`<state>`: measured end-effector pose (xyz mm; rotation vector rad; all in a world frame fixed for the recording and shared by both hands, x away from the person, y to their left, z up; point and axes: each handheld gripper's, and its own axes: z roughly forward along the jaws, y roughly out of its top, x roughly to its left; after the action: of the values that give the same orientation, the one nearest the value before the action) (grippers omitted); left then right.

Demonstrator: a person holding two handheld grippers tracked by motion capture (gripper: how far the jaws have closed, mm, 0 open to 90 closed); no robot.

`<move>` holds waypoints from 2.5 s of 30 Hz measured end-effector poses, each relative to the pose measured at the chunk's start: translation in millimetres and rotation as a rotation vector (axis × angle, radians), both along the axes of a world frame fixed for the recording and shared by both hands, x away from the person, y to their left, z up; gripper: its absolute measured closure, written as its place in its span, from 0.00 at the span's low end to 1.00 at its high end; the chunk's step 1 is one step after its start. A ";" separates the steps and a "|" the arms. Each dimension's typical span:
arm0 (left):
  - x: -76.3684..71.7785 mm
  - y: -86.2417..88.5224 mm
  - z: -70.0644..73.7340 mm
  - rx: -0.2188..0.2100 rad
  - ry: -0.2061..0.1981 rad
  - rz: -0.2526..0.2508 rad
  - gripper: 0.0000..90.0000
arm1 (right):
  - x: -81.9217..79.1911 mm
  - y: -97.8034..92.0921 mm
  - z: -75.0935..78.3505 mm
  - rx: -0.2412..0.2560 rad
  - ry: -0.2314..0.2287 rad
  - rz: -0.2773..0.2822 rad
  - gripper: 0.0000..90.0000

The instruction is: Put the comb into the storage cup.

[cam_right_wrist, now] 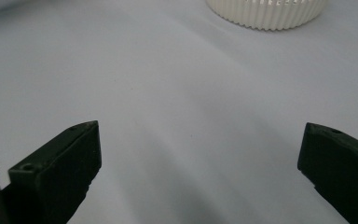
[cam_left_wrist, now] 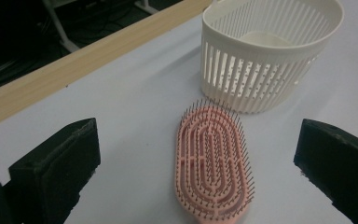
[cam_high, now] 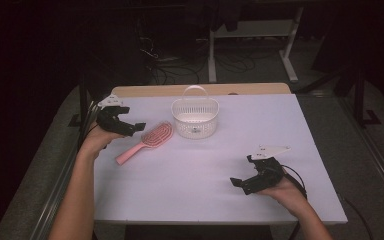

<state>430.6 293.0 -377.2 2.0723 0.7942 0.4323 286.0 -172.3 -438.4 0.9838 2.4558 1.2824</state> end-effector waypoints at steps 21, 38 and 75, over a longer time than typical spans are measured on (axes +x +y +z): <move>0.0 -5.0 -6.6 0.121 0.073 -0.008 0.00 | -0.1 -0.7 0.0 -0.004 -0.002 0.001 0.00; 0.3 -8.6 -12.3 0.225 0.115 0.002 0.00 | -0.2 -1.1 0.1 -0.007 -0.002 0.002 0.00; 2.9 -20.1 -33.0 0.354 0.243 -0.029 0.01 | -0.2 -0.1 -0.1 -0.003 0.003 0.003 0.00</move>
<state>433.5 272.9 -410.1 2.4983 0.8765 0.3257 285.9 -172.4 -438.6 0.9821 2.4616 1.2784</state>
